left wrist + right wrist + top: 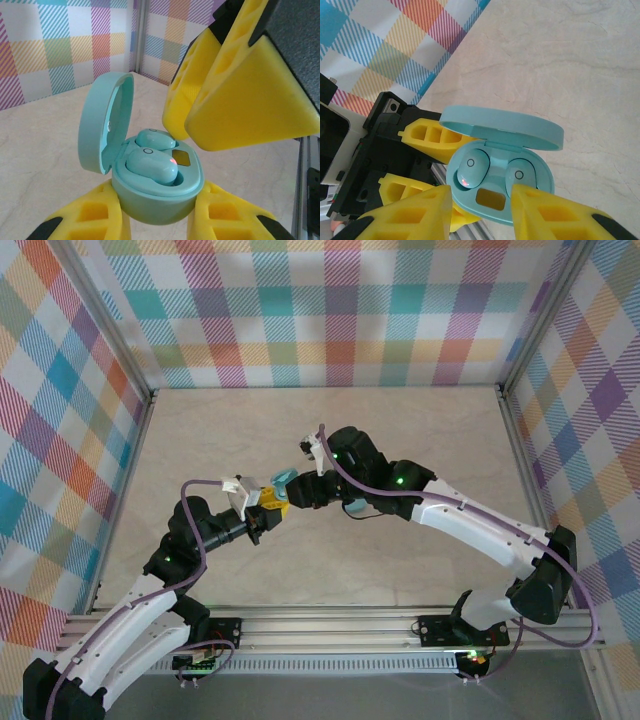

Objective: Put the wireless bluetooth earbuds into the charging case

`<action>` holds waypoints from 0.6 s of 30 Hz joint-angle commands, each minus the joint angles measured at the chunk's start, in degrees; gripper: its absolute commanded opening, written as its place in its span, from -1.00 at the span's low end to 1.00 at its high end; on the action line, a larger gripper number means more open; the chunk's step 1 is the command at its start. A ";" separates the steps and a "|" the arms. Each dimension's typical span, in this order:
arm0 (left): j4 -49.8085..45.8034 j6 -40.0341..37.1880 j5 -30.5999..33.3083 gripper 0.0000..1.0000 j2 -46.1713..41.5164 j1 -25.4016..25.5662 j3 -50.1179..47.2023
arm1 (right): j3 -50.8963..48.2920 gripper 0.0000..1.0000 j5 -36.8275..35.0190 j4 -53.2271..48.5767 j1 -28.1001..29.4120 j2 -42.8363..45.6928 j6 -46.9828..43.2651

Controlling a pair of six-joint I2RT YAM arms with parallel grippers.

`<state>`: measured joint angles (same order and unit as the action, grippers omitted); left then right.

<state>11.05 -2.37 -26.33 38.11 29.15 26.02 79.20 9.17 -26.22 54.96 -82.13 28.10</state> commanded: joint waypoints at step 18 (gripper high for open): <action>1.35 -3.22 -7.50 -0.84 -0.05 0.74 1.43 | 13.96 -0.12 2.35 -12.76 -9.94 -2.23 -4.03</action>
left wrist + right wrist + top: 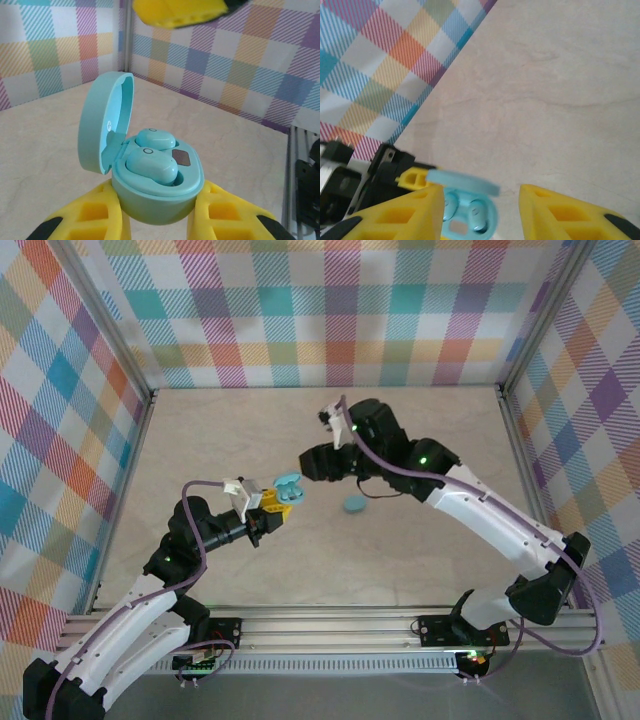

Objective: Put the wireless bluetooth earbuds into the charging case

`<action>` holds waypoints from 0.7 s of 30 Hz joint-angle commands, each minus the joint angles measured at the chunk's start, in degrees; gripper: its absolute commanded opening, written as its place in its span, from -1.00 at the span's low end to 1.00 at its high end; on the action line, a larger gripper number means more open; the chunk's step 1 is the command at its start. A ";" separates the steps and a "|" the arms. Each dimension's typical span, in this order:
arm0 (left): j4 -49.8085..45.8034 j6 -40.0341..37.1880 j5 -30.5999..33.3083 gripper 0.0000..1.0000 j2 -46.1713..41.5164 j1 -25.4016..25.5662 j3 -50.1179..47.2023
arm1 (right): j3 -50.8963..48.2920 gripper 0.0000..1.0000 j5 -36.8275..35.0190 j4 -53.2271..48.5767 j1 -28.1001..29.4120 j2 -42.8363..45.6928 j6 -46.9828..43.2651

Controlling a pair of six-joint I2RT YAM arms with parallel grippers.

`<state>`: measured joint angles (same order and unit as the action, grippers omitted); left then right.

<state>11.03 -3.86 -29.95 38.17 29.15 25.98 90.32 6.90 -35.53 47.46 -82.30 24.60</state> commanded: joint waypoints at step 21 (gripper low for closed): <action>0.72 -3.28 -1.27 -0.84 0.81 0.74 3.38 | -2.24 -0.20 22.62 -1.85 -3.43 -4.97 1.81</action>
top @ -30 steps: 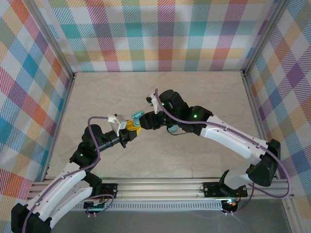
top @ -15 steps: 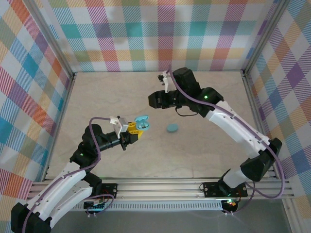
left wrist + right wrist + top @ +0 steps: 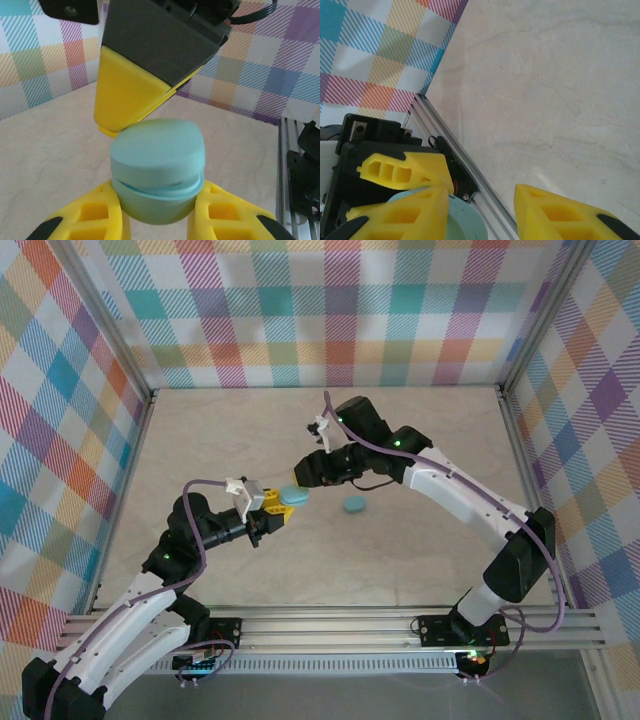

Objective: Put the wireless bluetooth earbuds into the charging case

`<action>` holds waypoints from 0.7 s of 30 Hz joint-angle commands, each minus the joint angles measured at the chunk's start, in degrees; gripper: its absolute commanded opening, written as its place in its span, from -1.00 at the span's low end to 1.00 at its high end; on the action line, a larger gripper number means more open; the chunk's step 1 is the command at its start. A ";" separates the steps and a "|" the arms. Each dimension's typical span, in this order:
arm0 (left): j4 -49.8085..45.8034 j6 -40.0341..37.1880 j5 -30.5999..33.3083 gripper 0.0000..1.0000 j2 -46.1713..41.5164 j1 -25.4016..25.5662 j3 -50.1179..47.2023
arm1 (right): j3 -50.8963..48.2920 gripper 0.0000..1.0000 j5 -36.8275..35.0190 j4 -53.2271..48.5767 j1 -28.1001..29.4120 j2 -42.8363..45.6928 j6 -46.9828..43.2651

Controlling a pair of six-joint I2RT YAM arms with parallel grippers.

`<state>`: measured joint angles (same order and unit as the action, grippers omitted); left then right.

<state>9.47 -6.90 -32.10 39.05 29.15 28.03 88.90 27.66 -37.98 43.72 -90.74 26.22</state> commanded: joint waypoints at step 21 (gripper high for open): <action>8.31 7.13 2.79 -0.84 -0.61 0.74 0.59 | -20.20 0.08 9.78 27.53 -3.03 14.15 21.13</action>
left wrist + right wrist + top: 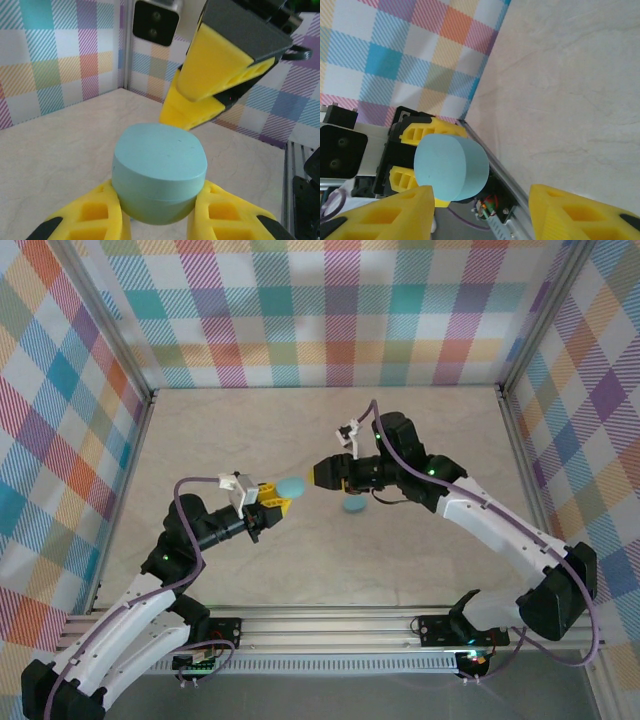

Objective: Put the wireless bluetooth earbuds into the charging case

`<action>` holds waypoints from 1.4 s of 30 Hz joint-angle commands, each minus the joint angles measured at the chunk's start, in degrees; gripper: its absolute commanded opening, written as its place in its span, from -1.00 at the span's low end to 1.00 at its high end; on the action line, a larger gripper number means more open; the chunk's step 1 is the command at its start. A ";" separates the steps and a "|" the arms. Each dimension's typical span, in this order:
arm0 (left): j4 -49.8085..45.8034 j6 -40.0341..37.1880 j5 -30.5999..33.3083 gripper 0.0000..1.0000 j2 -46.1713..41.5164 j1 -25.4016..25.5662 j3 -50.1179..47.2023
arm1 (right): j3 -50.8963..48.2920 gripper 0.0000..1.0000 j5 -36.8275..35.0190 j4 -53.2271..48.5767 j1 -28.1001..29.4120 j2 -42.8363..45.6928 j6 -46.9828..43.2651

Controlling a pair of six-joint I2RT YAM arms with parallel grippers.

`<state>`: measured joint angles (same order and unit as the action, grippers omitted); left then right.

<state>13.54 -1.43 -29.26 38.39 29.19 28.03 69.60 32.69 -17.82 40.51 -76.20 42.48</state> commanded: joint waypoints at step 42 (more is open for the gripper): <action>-3.29 -2.60 7.83 0.23 6.61 0.69 2.83 | 5.04 -0.70 17.97 22.48 -1.36 -19.25 15.62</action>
<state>12.86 -1.39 -23.46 45.50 29.26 29.06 72.01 49.58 2.59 39.72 -94.30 58.04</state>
